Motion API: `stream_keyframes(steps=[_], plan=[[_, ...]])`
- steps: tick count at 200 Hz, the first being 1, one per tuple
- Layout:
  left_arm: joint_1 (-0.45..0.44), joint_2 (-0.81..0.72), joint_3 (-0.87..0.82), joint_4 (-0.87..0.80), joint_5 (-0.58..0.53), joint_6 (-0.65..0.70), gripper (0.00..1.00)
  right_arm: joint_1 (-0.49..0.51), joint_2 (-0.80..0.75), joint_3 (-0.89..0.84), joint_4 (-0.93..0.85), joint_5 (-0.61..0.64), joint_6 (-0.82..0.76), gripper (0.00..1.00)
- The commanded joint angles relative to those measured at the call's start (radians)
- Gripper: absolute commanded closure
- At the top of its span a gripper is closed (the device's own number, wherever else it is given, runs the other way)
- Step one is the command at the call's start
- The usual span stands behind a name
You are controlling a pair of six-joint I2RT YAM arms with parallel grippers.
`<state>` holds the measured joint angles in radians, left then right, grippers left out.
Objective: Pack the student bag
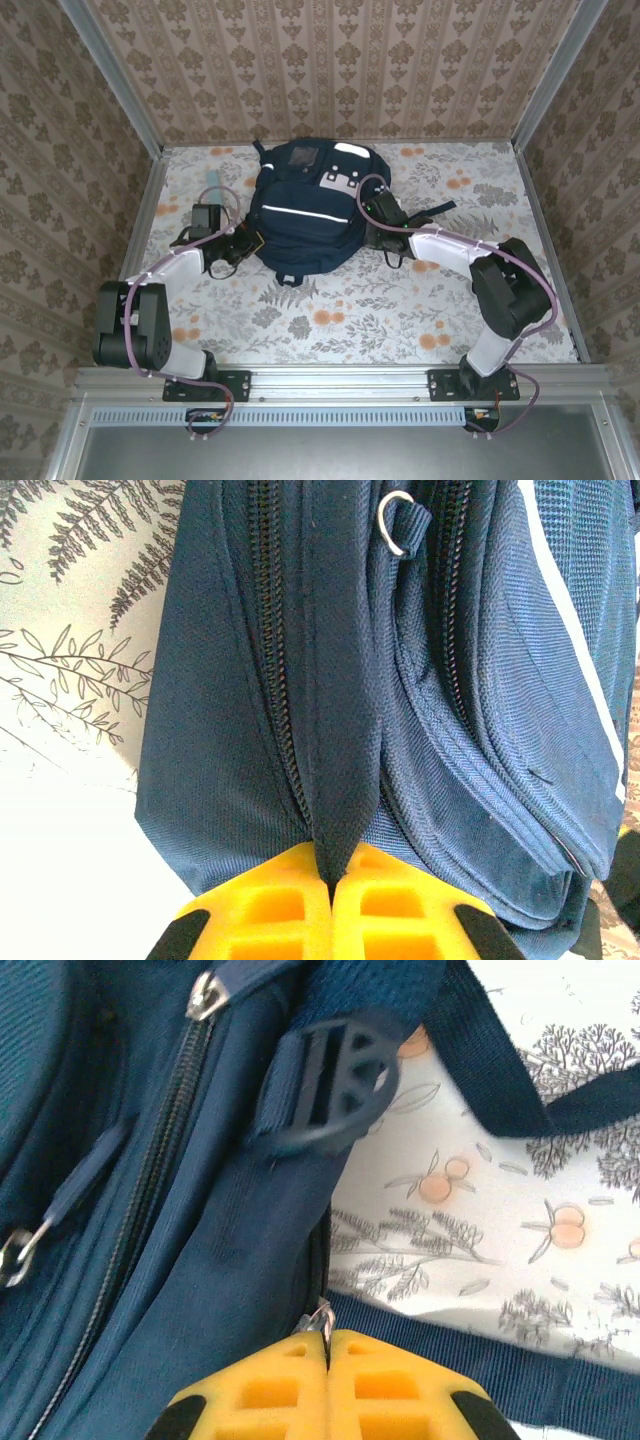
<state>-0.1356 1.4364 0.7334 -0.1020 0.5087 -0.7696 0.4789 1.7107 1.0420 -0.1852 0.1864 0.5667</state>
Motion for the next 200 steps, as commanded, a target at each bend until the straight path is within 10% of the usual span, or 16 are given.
stream_keyframes(steps=[1,77,96,141,200], plan=[[0.05,-0.041,0.011,-0.046,-0.094,0.057,1.0,-0.077,0.039,0.06,0.035,0.072,-0.056,1.0],[0.063,-0.062,0.025,-0.075,-0.047,0.091,1.0,-0.111,0.133,0.224,-0.144,0.052,0.038,1.0],[0.063,-0.068,0.045,-0.093,-0.013,0.111,1.0,-0.112,0.084,0.217,-0.177,-0.023,-0.001,0.7],[0.056,-0.125,0.093,-0.169,0.006,0.145,0.43,-0.112,-0.102,0.123,-0.2,-0.197,-0.043,0.28],[-0.076,-0.13,0.214,-0.278,-0.132,0.27,0.35,-0.111,-0.039,0.142,-0.097,-0.477,0.048,0.28]])
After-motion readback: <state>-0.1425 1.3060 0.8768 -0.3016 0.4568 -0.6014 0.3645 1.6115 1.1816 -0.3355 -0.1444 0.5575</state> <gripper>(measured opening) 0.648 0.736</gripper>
